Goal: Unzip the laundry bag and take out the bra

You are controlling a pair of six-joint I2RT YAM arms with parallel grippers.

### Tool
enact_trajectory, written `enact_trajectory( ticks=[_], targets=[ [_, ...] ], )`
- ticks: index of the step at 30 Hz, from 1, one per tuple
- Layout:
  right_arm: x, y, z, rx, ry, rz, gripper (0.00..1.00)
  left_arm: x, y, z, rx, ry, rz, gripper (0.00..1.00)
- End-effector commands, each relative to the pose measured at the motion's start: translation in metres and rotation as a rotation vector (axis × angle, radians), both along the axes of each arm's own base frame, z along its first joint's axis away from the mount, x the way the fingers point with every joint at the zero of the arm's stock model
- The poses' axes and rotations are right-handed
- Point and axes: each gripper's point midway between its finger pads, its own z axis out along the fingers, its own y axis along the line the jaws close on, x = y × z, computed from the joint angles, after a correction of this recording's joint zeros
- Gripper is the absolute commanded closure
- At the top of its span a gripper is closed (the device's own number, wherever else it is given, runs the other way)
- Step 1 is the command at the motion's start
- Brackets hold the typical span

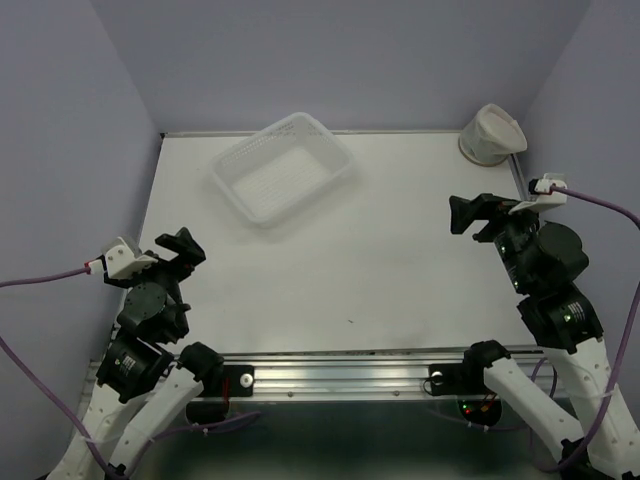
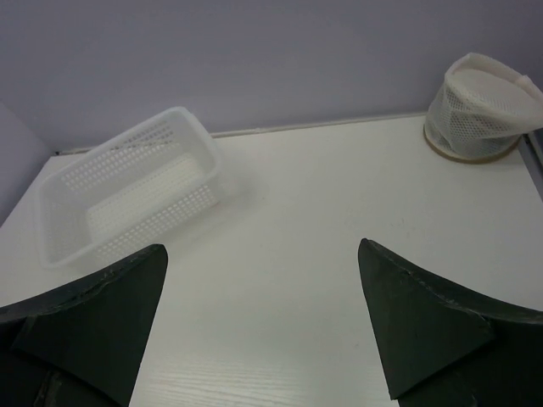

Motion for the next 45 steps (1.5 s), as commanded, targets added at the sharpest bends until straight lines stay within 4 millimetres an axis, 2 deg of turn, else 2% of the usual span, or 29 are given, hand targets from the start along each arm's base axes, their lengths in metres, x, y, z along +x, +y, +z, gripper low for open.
enact_trajectory(
  ticks=[1, 4, 5, 9, 10, 12, 13, 15, 16, 18, 19, 20, 21, 22, 23, 27, 28, 30, 31, 32, 33, 34, 36, 37, 39, 40, 41, 42, 45],
  targets=[
    [0.012, 0.012, 0.012, 0.033, -0.024, 0.037, 0.0, 0.003, 0.001, 0.003, -0.027, -0.028, 0.019, 0.01],
    [0.032, 0.029, -0.006, 0.062, 0.057, 0.07, 0.0, 0.007, -0.003, -0.001, -0.014, -0.01, 0.004, 0.01],
    [0.046, 0.038, -0.022, 0.103, 0.116, 0.076, 0.0, 0.009, -0.005, -0.002, -0.006, -0.001, -0.005, 0.01],
    [0.083, 0.062, -0.054, 0.181, 0.213, 0.093, 0.0, 0.015, -0.01, -0.005, 0.004, 0.018, -0.03, 0.01],
    [0.105, 0.071, -0.07, 0.163, 0.228, 0.1, 0.0, 0.016, -0.011, -0.007, 0.009, 0.027, -0.033, 0.01],
    [0.129, 0.078, -0.092, 0.107, 0.247, 0.099, 0.0, 0.018, -0.014, -0.008, 0.01, 0.032, -0.056, 0.01],
    [0.152, 0.082, -0.116, 0.08, 0.3, 0.075, 0.0, 0.018, -0.014, -0.01, 0.005, 0.032, -0.058, 0.01],
    [0.18, 0.075, -0.131, 0.042, 0.332, -0.017, 0.0, 0.019, -0.018, -0.011, 0.001, 0.029, -0.082, 0.01],
    [0.206, 0.068, -0.142, 0.032, 0.358, -0.059, 0.0, 0.019, -0.017, -0.009, -0.001, 0.021, -0.085, 0.01],
    [0.232, 0.057, -0.15, 0.001, 0.369, -0.107, 0.0, 0.019, -0.018, -0.01, 0.003, 0.023, -0.088, 0.01],
    [0.259, 0.051, -0.148, 0.0, 0.329, -0.143, 0.0, 0.018, -0.016, -0.011, 0.003, 0.024, -0.081, 0.01],
    [0.272, 0.04, -0.15, -0.012, 0.315, -0.196, 0.0, 0.017, -0.015, -0.011, 0.006, 0.026, -0.075, 0.01],
    [0.285, 0.014, -0.15, -0.062, 0.298, -0.29, 0.0, 0.017, -0.013, -0.011, 0.001, 0.025, -0.064, 0.01],
    [0.298, 0.002, -0.146, -0.078, 0.263, -0.34, 0.0, 0.016, -0.012, -0.012, -0.004, 0.026, -0.062, 0.01],
    [0.315, -0.02, -0.15, -0.132, 0.255, -0.416, 0.0, 0.015, -0.012, -0.012, -0.011, 0.023, -0.059, 0.01],
    [0.353, -0.057, -0.141, -0.257, 0.17, -0.525, 0.0, 0.013, -0.01, -0.015, -0.015, 0.021, -0.054, 0.01],
    [0.36, -0.078, -0.136, -0.283, 0.154, -0.56, 0.0, 0.013, -0.01, -0.013, -0.013, 0.013, -0.053, 0.01],
    [0.374, -0.098, -0.133, -0.327, 0.149, -0.592, 0.0, 0.014, -0.01, -0.012, -0.004, 0.008, -0.053, 0.01],
    [0.387, -0.115, -0.13, -0.338, 0.135, -0.626, 0.0, 0.015, -0.01, -0.012, 0.001, 0.008, -0.053, 0.01],
    [0.394, -0.116, -0.129, -0.358, 0.126, -0.632, 0.0, 0.016, -0.01, -0.012, 0.001, 0.008, -0.053, 0.01],
    [0.397, -0.129, -0.129, -0.399, 0.129, -0.661, 0.0, 0.017, -0.011, -0.013, 0.004, 0.013, -0.056, 0.01],
    [0.409, -0.13, -0.128, -0.409, 0.106, -0.674, 0.0, 0.018, -0.011, -0.015, 0.011, 0.023, -0.055, 0.01],
    [0.414, -0.149, -0.13, -0.444, 0.098, -0.719, 0.0, 0.019, -0.012, -0.018, 0.017, 0.032, -0.058, 0.01],
    [0.417, -0.15, -0.129, -0.446, 0.082, -0.728, 0.0, 0.02, -0.013, -0.019, 0.018, 0.035, -0.059, 0.01],
    [0.426, -0.166, -0.128, -0.449, 0.047, -0.737, 0.0, 0.02, -0.013, -0.019, 0.02, 0.037, -0.061, 0.01],
    [0.432, -0.164, -0.118, -0.444, 0.018, -0.727, 0.0, 0.02, -0.013, -0.02, 0.022, 0.037, -0.061, 0.01],
    [0.436, -0.173, -0.129, -0.46, 0.033, -0.735, 0.0, 0.02, -0.012, -0.02, 0.021, 0.036, -0.056, 0.01],
    [0.437, -0.183, -0.131, -0.462, 0.033, -0.751, 0.0, 0.02, -0.012, -0.02, 0.021, 0.036, -0.058, 0.01],
    [0.448, -0.195, -0.148, -0.462, 0.065, -0.744, 0.0, 0.02, -0.012, -0.019, 0.024, 0.031, -0.058, 0.01]
  ],
)
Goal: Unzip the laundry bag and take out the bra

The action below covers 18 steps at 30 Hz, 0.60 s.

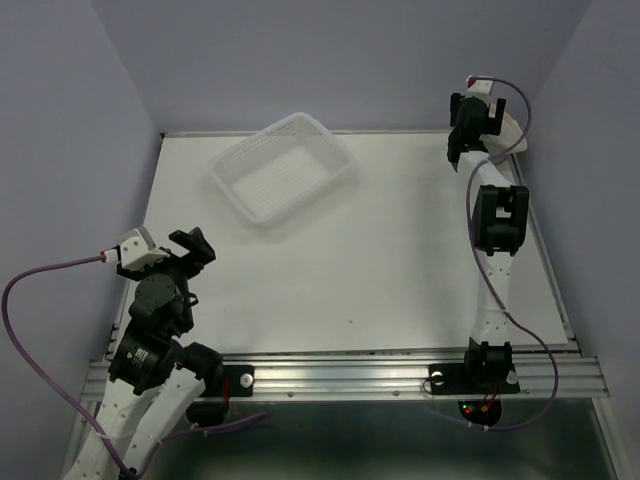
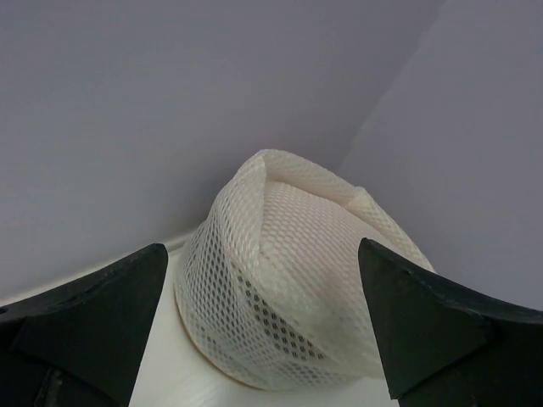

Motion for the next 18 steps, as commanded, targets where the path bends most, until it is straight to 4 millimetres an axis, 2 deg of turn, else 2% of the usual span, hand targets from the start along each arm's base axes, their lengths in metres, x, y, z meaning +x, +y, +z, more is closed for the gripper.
enact_trajectory(
  ticks=[1, 3, 4, 5, 7, 8, 9, 10, 11, 12, 13, 16, 17, 18],
  targets=[
    [0.012, -0.025, 0.023, -0.025, -0.076, -0.023, 0.0, 0.005, 0.001, 0.003, 0.004, -0.026, 0.013, 0.01],
    [0.014, -0.029, 0.006, -0.007, -0.048, -0.017, 0.03, 0.006, 0.0, 0.003, 0.006, -0.024, 0.009, 0.01],
    [0.014, -0.027, -0.005, 0.002, -0.011, -0.006, 0.12, 0.006, -0.001, 0.003, 0.009, -0.022, 0.006, 0.01],
    [0.012, -0.033, -0.008, 0.012, 0.0, -0.009, 0.17, 0.007, -0.001, 0.003, 0.011, -0.02, 0.003, 0.01],
    [0.007, -0.032, -0.02, 0.03, 0.025, -0.01, 0.32, 0.007, -0.001, 0.002, 0.015, -0.018, 0.001, 0.01],
    [0.005, -0.031, -0.021, 0.035, 0.032, -0.009, 0.47, 0.007, -0.002, 0.003, 0.015, -0.02, -0.003, 0.01],
    [0.004, -0.027, -0.021, 0.044, 0.039, 0.013, 0.55, 0.006, -0.002, 0.003, 0.014, -0.021, -0.003, 0.01],
    [-0.002, -0.025, -0.016, 0.05, 0.05, 0.026, 0.64, 0.005, -0.002, 0.004, 0.013, -0.028, -0.006, 0.01],
    [-0.005, -0.023, -0.011, 0.058, 0.052, 0.036, 0.83, 0.003, -0.001, 0.006, 0.01, -0.035, -0.005, 0.01],
    [-0.007, -0.018, -0.006, 0.085, 0.041, 0.056, 0.9, 0.002, 0.0, 0.007, 0.007, -0.04, -0.004, 0.01],
    [-0.016, -0.013, 0.011, 0.098, 0.039, 0.082, 0.99, 0.0, 0.001, 0.01, 0.002, -0.055, -0.006, 0.01],
    [-0.03, 0.017, 0.043, 0.153, 0.002, 0.212, 0.99, -0.005, 0.003, 0.016, -0.013, -0.088, -0.005, 0.01],
    [-0.04, 0.029, 0.039, 0.176, 0.025, 0.242, 0.99, -0.008, 0.004, 0.019, -0.02, -0.104, -0.007, 0.01],
    [-0.05, 0.05, 0.079, 0.215, -0.038, 0.318, 0.99, -0.01, 0.004, 0.021, -0.024, -0.115, -0.01, 0.01]
  ],
)
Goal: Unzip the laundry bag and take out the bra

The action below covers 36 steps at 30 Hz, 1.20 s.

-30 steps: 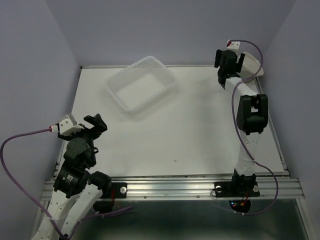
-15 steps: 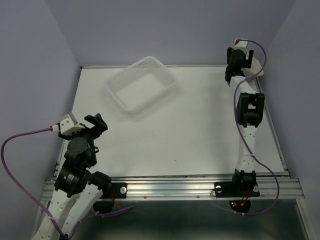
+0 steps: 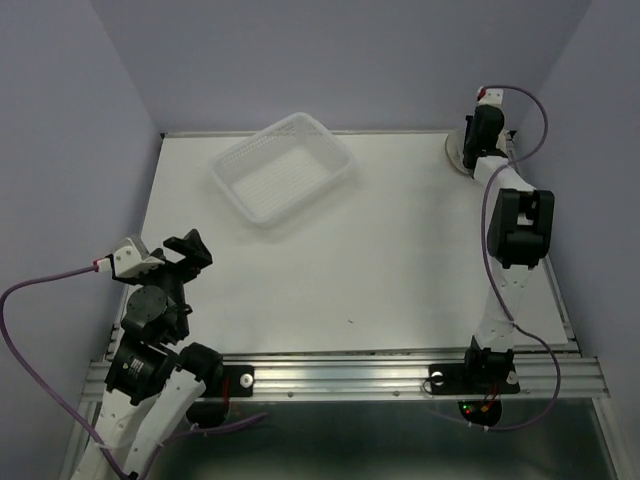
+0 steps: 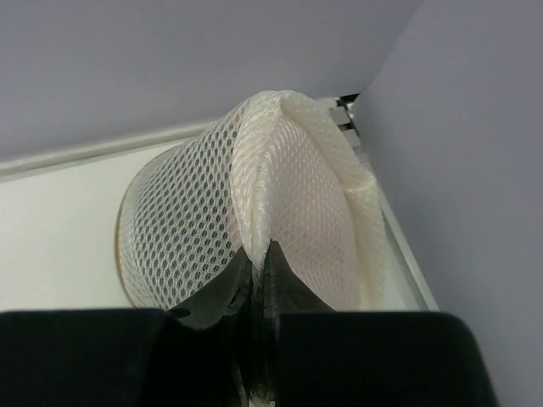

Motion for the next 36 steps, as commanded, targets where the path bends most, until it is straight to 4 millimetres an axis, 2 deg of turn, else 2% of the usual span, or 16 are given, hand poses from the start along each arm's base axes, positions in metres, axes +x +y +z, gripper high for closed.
enact_trajectory(
  ticks=[1, 3, 5, 6, 7, 8, 9, 11, 15, 18, 26, 28, 29, 32, 34, 36],
  targets=[
    [-0.025, 0.065, 0.135, 0.166, -0.219, 0.225, 0.99, -0.009, 0.007, 0.019, -0.029, -0.096, 0.011, 0.01],
    [-0.053, 0.102, 0.166, 0.312, -0.257, 0.351, 0.99, -0.012, 0.007, 0.022, -0.034, -0.115, 0.006, 0.01],
    [-0.078, 0.128, 0.176, 0.425, -0.254, 0.452, 0.99, -0.016, 0.008, 0.025, -0.043, -0.134, 0.003, 0.01],
    [-0.095, 0.15, 0.159, 0.559, -0.209, 0.514, 0.99, -0.017, 0.008, 0.027, -0.047, -0.144, -0.001, 0.01],
    [-0.116, 0.163, 0.179, 0.609, -0.236, 0.57, 0.99, -0.018, 0.009, 0.028, -0.048, -0.151, -0.001, 0.01],
    [-0.127, 0.174, 0.176, 0.666, -0.219, 0.61, 0.99, -0.019, 0.008, 0.029, -0.052, -0.157, -0.007, 0.01],
    [-0.148, 0.196, 0.151, 0.81, -0.139, 0.666, 0.98, -0.019, 0.008, 0.03, -0.053, -0.16, -0.009, 0.01],
    [-0.183, 0.229, 0.157, 0.999, -0.117, 0.808, 0.98, -0.021, 0.007, 0.032, -0.056, -0.169, -0.019, 0.01],
    [-0.237, 0.268, 0.112, 1.217, -0.004, 0.955, 0.98, -0.021, 0.006, 0.033, -0.059, -0.176, -0.027, 0.01],
    [-0.272, 0.285, 0.087, 1.223, 0.079, 1.012, 0.99, -0.019, 0.004, 0.032, -0.056, -0.17, -0.035, 0.01],
    [-0.31, 0.283, 0.034, 1.271, 0.203, 0.918, 0.96, -0.007, -0.007, 0.025, -0.028, -0.117, -0.072, 0.01],
    [-0.312, 0.279, 0.018, 1.287, 0.239, 0.836, 0.49, -0.007, -0.009, 0.024, -0.03, -0.117, -0.08, 0.01],
    [-0.311, 0.275, 0.014, 1.268, 0.249, 0.795, 0.38, -0.006, -0.009, 0.023, -0.029, -0.114, -0.081, 0.01],
    [-0.295, 0.243, 0.008, 1.049, 0.252, 0.643, 0.1, -0.006, -0.009, 0.022, -0.029, -0.11, -0.077, 0.01],
    [-0.283, 0.218, 0.019, 0.931, 0.196, 0.528, 0.02, -0.006, -0.009, 0.022, -0.029, -0.107, -0.077, 0.01],
    [-0.28, 0.205, 0.054, 0.855, 0.11, 0.507, 0.0, -0.005, -0.009, 0.022, -0.028, -0.107, -0.078, 0.01]
  ],
)
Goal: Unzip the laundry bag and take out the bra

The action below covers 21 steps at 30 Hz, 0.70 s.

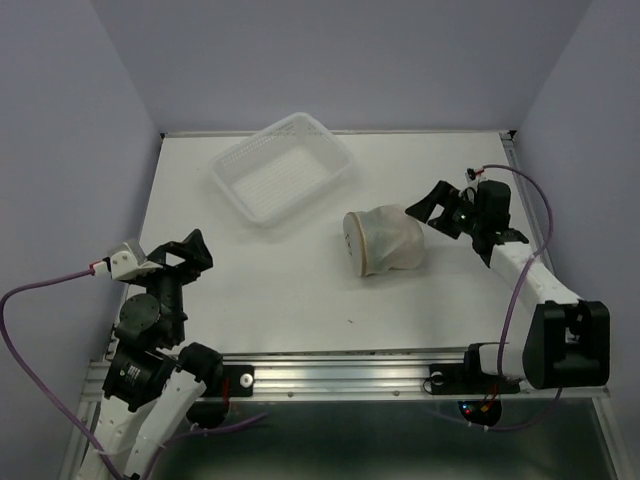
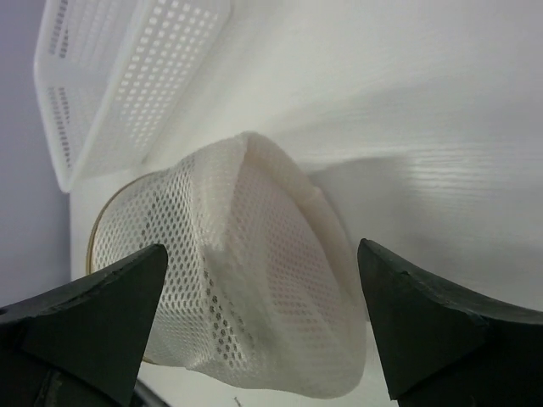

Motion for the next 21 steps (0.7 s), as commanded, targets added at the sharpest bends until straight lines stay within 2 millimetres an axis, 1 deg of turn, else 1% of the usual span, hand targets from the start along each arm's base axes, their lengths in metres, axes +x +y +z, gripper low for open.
enact_trajectory(
  ticks=[1, 2, 4, 5, 6, 7, 8, 9, 10, 11, 12, 13, 14, 15, 16, 18, 19, 20, 21],
  targets=[
    [0.018, -0.046, 0.06, -0.247, -0.169, -0.192, 0.0, 0.005, -0.001, 0.004, 0.002, -0.019, 0.004, 0.01],
    [0.017, -0.043, 0.082, -0.265, -0.229, -0.201, 0.0, 0.005, -0.001, 0.004, 0.002, -0.015, 0.006, 0.01],
    [0.015, -0.032, 0.097, -0.29, -0.276, -0.182, 0.0, 0.006, -0.001, 0.003, 0.004, -0.011, 0.009, 0.01],
    [0.013, -0.022, 0.11, -0.305, -0.316, -0.16, 0.0, 0.006, 0.0, 0.002, 0.006, -0.007, 0.012, 0.01],
    [0.009, -0.005, 0.115, -0.353, -0.35, -0.115, 0.0, 0.006, 0.0, 0.003, 0.006, -0.007, 0.012, 0.01],
    [0.007, 0.004, 0.118, -0.379, -0.362, -0.092, 0.0, 0.006, 0.0, 0.002, 0.006, -0.007, 0.012, 0.01],
    [0.004, 0.012, 0.116, -0.413, -0.35, -0.065, 0.0, 0.006, 0.0, 0.003, 0.008, -0.009, 0.011, 0.01],
    [0.007, 0.018, 0.122, -0.456, -0.365, -0.06, 0.0, 0.006, -0.001, 0.003, 0.008, -0.009, 0.009, 0.01],
    [0.006, 0.023, 0.121, -0.487, -0.362, -0.056, 0.0, 0.006, 0.0, 0.002, 0.013, -0.007, 0.011, 0.01],
    [-0.002, 0.041, 0.119, -0.503, -0.36, -0.007, 0.0, 0.007, 0.0, 0.002, 0.013, -0.005, 0.011, 0.01],
    [-0.004, 0.048, 0.118, -0.519, -0.364, 0.0, 0.0, 0.007, 0.0, 0.002, 0.015, -0.003, 0.014, 0.01],
    [-0.007, 0.062, 0.116, -0.542, -0.369, 0.019, 0.0, 0.007, 0.0, 0.001, 0.016, -0.001, 0.017, 0.01],
    [-0.009, 0.069, 0.113, -0.553, -0.37, 0.03, 0.0, 0.007, 0.001, 0.001, 0.015, -0.001, 0.018, 0.01],
    [-0.009, 0.072, 0.108, -0.586, -0.365, 0.024, 0.0, 0.007, 0.002, 0.001, 0.015, 0.001, 0.023, 0.01],
    [-0.014, 0.092, 0.095, -0.613, -0.348, 0.077, 0.0, 0.007, 0.002, 0.001, 0.017, 0.001, 0.023, 0.01],
    [-0.019, 0.109, 0.083, -0.661, -0.336, 0.117, 0.0, 0.007, 0.002, 0.001, 0.016, 0.001, 0.028, 0.01],
    [-0.02, 0.113, 0.077, -0.703, -0.332, 0.109, 0.0, 0.007, 0.002, 0.001, 0.018, 0.002, 0.028, 0.01],
    [-0.022, 0.121, 0.074, -0.718, -0.331, 0.122, 0.0, 0.007, 0.003, 0.0, 0.018, 0.006, 0.032, 0.01],
    [-0.026, 0.131, 0.061, -0.747, -0.317, 0.142, 0.02, 0.007, 0.003, 0.0, 0.018, 0.006, 0.031, 0.01]
  ],
)
